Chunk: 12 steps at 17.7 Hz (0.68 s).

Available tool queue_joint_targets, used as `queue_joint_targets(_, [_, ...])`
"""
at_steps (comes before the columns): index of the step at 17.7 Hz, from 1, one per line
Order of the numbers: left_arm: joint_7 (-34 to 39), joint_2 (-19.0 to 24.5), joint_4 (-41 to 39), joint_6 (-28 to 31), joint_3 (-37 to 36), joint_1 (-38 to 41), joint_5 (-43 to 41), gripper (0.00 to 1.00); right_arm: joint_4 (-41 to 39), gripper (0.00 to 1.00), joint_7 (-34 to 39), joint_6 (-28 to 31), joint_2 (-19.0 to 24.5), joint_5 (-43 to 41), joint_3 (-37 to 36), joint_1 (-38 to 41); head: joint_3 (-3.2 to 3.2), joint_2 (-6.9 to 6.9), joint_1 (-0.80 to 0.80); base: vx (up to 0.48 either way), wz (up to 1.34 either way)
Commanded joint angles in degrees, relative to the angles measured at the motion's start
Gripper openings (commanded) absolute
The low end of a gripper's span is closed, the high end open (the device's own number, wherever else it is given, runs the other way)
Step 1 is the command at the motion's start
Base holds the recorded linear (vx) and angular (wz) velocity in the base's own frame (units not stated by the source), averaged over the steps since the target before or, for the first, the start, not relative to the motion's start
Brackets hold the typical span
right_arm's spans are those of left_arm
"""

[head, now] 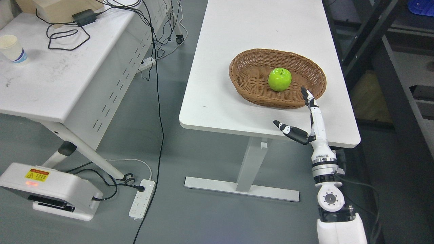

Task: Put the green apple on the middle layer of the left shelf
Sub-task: 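Reach the right hand toward the green apple in the wicker basket, then close the right hand around the green apple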

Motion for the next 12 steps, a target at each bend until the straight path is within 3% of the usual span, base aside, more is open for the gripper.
queue_joint_targets(1, [-0.04,1.0,0.0,-0.04,0.0,-1.23,-0.01,1.0,-0.54,1.0,0.29,-1.99,-3.49,7.69,-1.94,-3.03,0.0,0.0,0.0,0.173,0.07])
queue_joint_targets(5, [-0.04,1.0,0.0,-0.04,0.0,-1.23,-0.01,1.0,-0.54,1.0,0.46,-1.64,-3.66,7.77,-1.7,-6.37,0.0,0.0,0.0,0.182,0.03])
queue_joint_targets(12, [-0.04,1.0,0.0,-0.04,0.0,-1.23,-0.01,1.0,3.32,1.0,2.13,2.76,-0.93,8.65,5.14,-8.57,0.0,0.0,0.0,0.144,-0.06])
